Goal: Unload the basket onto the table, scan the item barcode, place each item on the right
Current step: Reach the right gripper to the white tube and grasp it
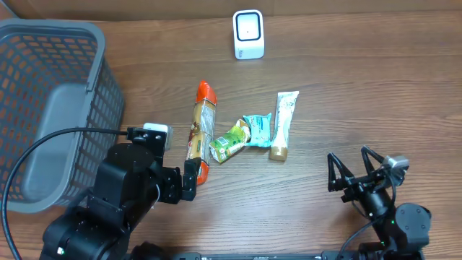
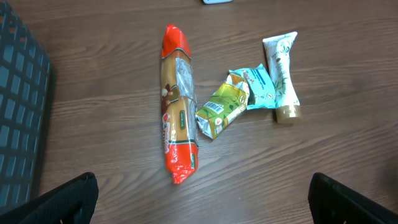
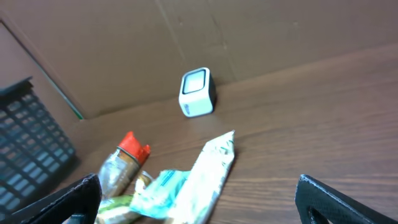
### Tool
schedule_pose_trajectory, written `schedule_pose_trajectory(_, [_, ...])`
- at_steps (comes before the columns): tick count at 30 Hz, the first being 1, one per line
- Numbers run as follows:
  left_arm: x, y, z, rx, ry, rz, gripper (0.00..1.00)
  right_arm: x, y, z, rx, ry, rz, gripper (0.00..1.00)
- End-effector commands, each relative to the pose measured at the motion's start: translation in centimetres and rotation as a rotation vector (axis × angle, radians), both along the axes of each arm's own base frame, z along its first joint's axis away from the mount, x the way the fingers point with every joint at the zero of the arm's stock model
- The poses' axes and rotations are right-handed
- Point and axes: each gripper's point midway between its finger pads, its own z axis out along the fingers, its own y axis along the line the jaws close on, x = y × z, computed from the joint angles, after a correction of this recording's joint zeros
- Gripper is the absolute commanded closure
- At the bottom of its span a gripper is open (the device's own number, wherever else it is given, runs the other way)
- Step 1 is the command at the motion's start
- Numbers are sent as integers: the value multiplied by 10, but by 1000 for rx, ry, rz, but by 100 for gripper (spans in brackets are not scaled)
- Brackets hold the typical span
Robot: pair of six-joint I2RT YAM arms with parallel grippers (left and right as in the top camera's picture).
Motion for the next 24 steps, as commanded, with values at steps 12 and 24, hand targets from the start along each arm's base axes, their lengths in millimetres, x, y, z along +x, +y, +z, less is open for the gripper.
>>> schedule_pose_trajectory(12, [0,-1,-1,9,-4,-18,0,53,46,41,51,439,250,0])
schedule_pose_trajectory(24, [0,-1,-1,9,-3,-18,0,118,89,-32,173,747,470,12])
